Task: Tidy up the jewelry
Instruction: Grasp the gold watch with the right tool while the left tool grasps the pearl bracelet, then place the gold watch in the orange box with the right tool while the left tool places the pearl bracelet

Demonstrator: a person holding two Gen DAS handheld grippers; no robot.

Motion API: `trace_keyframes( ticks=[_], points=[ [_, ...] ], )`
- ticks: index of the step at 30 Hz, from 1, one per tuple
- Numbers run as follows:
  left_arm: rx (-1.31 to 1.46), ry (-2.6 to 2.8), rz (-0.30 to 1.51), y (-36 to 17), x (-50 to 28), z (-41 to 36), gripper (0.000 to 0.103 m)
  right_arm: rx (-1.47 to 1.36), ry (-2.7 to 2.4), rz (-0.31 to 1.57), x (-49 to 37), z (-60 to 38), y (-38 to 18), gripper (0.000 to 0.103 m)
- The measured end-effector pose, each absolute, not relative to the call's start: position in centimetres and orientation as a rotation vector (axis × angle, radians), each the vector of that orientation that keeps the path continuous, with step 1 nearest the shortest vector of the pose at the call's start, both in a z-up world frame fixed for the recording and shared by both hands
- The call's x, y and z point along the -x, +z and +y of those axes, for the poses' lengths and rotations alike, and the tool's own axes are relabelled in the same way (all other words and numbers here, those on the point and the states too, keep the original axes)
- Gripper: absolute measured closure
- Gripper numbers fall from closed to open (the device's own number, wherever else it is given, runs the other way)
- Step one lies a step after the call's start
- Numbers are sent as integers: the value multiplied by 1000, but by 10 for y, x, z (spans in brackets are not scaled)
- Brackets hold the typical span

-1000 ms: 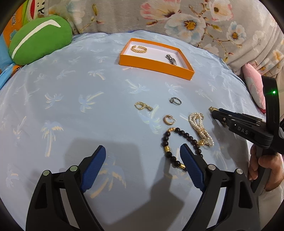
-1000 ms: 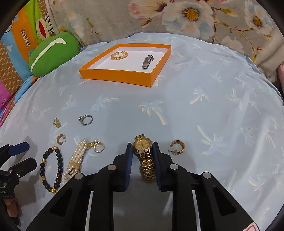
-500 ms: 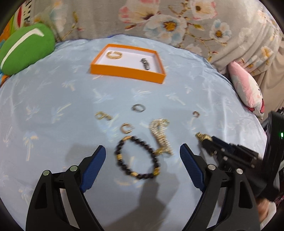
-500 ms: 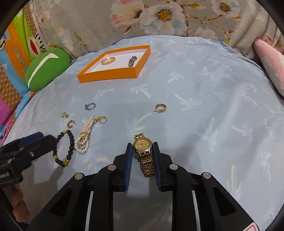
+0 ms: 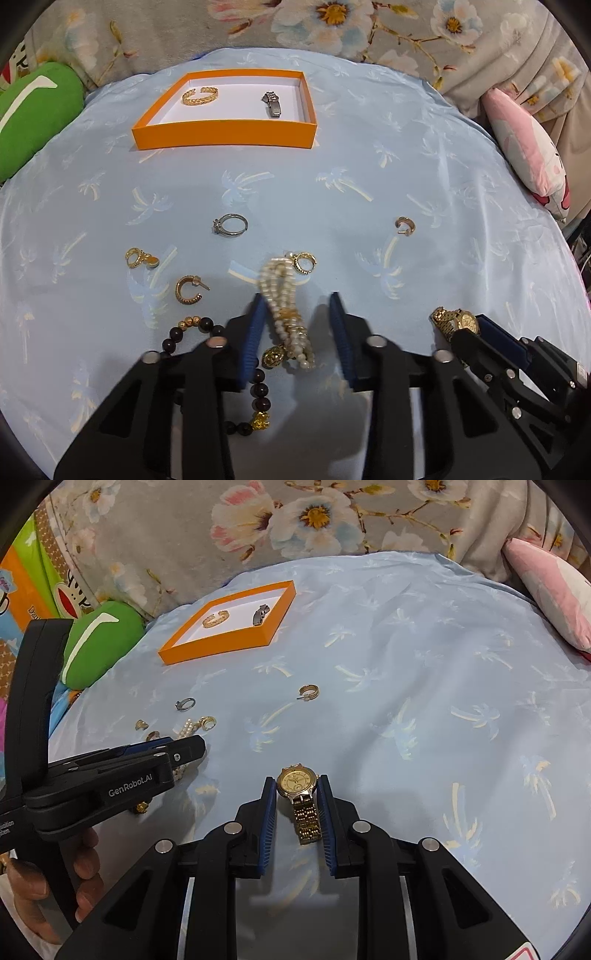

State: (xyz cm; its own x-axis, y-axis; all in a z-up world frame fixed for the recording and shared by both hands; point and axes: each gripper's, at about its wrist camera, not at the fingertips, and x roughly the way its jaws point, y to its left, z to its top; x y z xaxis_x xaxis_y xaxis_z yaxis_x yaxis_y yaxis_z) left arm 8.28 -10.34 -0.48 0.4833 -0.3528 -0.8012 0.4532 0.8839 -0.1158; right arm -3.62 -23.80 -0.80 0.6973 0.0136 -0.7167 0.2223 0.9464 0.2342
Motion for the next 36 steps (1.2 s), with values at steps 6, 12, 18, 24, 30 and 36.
trace_keyframes(
  ticks=[6, 12, 18, 24, 30, 36],
  points=[
    [-77, -523, 952, 0, -84, -98, 87, -329, -112, 770, 38, -240, -4, 82],
    [-42, -534, 894, 26, -81, -82, 87, -340, -108, 729, 40, -242, 11, 82],
    [-20, -519, 810, 66, -97, -58, 87, -314, -76, 662, 20, -241, 43, 82],
    [-51, -460, 730, 93, -147, -44, 87, -272, -30, 585, -32, -241, 79, 82],
    [-36, -438, 704, 99, -214, -46, 87, -253, 9, 540, -111, -238, 97, 82],
    [-27, -444, 727, 80, -276, -63, 87, -250, 35, 566, -188, -232, 80, 82]
  ],
)
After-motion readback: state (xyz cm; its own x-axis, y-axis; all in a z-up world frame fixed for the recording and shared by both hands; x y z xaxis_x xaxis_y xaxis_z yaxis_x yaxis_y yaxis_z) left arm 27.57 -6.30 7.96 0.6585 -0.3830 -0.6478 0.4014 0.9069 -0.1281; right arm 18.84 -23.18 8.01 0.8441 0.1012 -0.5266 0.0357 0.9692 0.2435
